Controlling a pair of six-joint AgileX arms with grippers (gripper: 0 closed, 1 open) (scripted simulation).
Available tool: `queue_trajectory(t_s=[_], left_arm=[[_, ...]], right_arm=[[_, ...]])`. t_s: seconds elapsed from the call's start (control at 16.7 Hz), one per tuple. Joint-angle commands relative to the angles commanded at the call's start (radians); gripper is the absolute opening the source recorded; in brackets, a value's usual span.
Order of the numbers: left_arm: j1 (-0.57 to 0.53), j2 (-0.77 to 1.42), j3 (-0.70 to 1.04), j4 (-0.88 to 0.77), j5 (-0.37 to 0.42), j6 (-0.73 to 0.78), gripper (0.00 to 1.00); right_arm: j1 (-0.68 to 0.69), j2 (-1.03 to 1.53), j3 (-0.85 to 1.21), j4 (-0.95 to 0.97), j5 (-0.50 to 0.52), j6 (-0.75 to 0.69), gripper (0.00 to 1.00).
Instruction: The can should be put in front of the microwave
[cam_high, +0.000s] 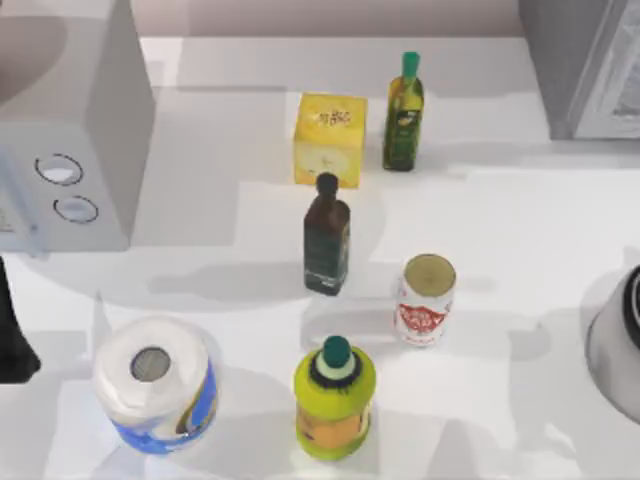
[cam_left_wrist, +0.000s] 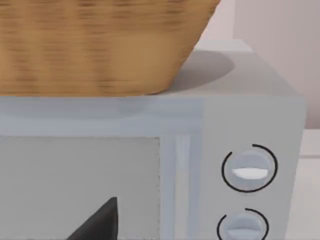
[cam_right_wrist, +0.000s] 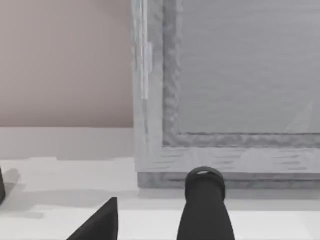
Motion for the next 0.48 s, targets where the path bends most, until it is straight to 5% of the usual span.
queue_trajectory(t_s=[0.48], left_arm=[[-0.134,0.212,0.209,-0.099,0.016,-0.035,1.00]], right_arm=[[0.000,0.000,0.000,0.000,0.000,0.000,1.00]])
